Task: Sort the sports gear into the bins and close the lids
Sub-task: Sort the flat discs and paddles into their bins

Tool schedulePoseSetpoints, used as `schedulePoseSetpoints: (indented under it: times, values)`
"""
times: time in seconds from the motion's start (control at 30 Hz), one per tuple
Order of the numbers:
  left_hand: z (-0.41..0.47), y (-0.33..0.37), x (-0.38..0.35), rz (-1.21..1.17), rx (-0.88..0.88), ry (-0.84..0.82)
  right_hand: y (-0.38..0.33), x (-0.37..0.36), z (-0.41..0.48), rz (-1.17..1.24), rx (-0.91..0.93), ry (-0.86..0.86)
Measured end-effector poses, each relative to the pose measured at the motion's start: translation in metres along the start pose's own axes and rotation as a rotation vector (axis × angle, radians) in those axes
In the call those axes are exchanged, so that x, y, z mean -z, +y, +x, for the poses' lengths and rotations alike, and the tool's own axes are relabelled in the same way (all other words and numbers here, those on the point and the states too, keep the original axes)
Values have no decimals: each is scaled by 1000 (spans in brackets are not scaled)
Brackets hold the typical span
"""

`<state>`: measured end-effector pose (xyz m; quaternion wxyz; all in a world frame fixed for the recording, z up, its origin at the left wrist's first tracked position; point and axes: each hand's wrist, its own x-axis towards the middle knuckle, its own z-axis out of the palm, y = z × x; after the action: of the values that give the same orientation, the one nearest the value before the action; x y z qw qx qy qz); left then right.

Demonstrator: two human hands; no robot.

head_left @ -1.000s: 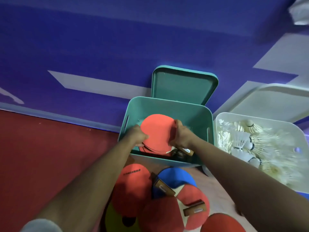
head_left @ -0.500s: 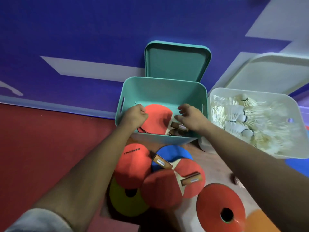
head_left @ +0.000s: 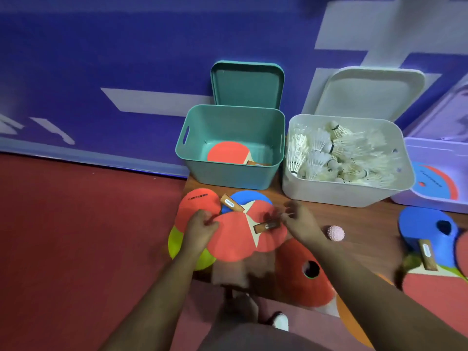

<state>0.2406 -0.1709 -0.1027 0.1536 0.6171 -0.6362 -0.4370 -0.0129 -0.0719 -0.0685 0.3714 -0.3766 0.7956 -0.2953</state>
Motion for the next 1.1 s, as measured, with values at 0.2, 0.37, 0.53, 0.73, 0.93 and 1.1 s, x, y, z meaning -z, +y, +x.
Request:
schedulePoseSetpoints:
  times: [0.2, 0.37, 0.53, 0.73, 0.93, 1.1]
  values:
    - [-9, -20, -22, 119, 190, -19, 31, -26, -18, 173, -204, -173]
    - [1, -27, -23, 217, 149, -23, 38, -47, -17, 484, -344, -168]
    - [4, -40, -18, 24, 130, -128, 25, -52, -16, 744, -414, -184]
    - [-38, -23, -12, -678, 382, -182, 21, -45, -30, 609, -292, -218]
    - [-58, -3, -20, -1080, 400, -300, -2, -50, -53, 759, -226, -329]
    - [-34, 2, 18, -922, 330, -243, -13, -25, -30, 503, -64, -362]
